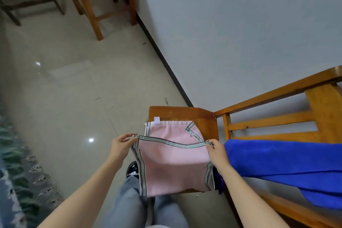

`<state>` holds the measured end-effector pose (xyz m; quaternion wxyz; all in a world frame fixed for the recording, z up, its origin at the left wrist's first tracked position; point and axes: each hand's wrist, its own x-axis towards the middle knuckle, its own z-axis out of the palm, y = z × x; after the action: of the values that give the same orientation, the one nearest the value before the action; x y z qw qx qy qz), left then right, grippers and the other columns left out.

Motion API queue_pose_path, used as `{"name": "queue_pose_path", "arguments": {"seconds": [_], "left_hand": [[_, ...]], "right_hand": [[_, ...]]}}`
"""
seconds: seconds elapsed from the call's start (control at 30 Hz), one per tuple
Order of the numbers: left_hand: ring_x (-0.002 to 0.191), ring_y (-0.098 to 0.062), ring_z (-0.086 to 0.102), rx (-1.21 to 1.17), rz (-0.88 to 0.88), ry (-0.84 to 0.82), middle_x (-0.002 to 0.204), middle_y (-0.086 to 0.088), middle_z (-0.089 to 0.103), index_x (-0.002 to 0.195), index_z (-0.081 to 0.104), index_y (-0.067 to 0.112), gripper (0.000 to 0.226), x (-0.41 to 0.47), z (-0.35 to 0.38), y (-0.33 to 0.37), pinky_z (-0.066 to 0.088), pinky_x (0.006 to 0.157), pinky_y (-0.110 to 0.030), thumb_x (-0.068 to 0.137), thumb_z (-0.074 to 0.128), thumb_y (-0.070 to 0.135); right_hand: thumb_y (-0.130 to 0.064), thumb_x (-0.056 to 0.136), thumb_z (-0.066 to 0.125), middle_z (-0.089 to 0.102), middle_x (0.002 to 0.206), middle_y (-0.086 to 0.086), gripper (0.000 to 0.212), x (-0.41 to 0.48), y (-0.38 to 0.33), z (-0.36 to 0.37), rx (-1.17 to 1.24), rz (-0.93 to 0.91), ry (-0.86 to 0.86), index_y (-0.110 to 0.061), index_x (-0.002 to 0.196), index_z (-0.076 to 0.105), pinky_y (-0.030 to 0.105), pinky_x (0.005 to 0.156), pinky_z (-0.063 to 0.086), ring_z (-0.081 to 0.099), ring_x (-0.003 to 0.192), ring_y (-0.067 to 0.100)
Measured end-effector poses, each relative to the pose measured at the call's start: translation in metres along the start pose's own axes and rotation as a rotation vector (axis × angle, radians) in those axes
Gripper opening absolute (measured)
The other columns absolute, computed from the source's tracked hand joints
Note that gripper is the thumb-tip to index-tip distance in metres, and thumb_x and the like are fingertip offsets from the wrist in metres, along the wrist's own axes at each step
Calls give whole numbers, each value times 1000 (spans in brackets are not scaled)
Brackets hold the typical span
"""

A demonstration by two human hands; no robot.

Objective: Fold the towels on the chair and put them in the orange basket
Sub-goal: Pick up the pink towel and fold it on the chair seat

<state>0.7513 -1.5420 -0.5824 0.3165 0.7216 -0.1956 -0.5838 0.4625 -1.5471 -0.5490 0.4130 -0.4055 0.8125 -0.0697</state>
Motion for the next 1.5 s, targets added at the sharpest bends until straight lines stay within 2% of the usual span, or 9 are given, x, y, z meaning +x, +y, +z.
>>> {"name": "queue_pose_path", "arguments": {"seconds": [0.3,0.5,0.7,0.8,1.03,1.13,1.23,1.37,1.5], "left_hand": [[57,2,60,-118,21,81,84,-4,65,104,63,8,18,70,46,-36,46,52,-8,89,55,2],[61,-5,65,-207,-48,-4,70,4,72,88,69,15,14,87,69,-50,51,54,-13,85,60,4],[51,-10,63,-356,-93,-191,64,-2,70,68,76,19,62,64,54,-35,47,43,-16,15,92,47],[48,-7,60,-364,-120,-52,62,3,69,72,73,17,30,80,55,-42,42,40,-13,53,87,34],[54,-2,63,-328,-151,169,60,8,69,83,63,14,16,139,83,-61,52,58,-15,89,55,1],[59,-10,62,-373,-181,214,59,4,68,84,62,12,13,158,88,-68,52,63,-23,89,55,1],[68,-16,52,-229,-182,265,70,-4,60,94,63,7,10,171,88,-75,43,67,-27,88,58,2],[60,-14,50,-76,-245,223,73,-5,59,96,61,7,11,181,86,-81,41,54,-21,87,57,2],[65,-19,55,-83,-256,136,76,-8,62,99,62,6,14,187,83,-83,45,58,-24,87,57,3]], "right_hand": [[-8,95,46,63,105,12,22,118,14,50,-1,-129,-88,0,110,60,27,76,40,55,93,22],[-18,97,39,60,117,4,27,159,45,102,-519,-349,-206,-13,113,59,34,84,42,49,109,25],[-10,91,45,56,126,4,26,154,55,117,-985,-446,-64,-14,112,60,36,90,36,44,117,27],[-12,72,70,60,125,14,16,156,52,113,-1068,-323,-6,-13,88,72,43,85,39,51,115,37],[-21,99,38,33,147,12,31,192,60,80,-464,90,111,-10,120,57,44,99,41,41,125,33],[-13,97,40,57,104,9,27,206,68,74,-323,22,175,-6,82,61,27,62,41,52,79,22],[-5,94,44,41,68,-4,44,214,67,70,-167,11,182,-15,53,34,21,48,20,36,58,13],[-8,94,48,59,112,15,21,221,62,66,-90,-23,88,2,97,66,21,73,37,54,97,24],[-6,93,48,57,123,17,27,226,58,61,-75,-28,72,1,115,62,24,86,35,52,112,29]]}}
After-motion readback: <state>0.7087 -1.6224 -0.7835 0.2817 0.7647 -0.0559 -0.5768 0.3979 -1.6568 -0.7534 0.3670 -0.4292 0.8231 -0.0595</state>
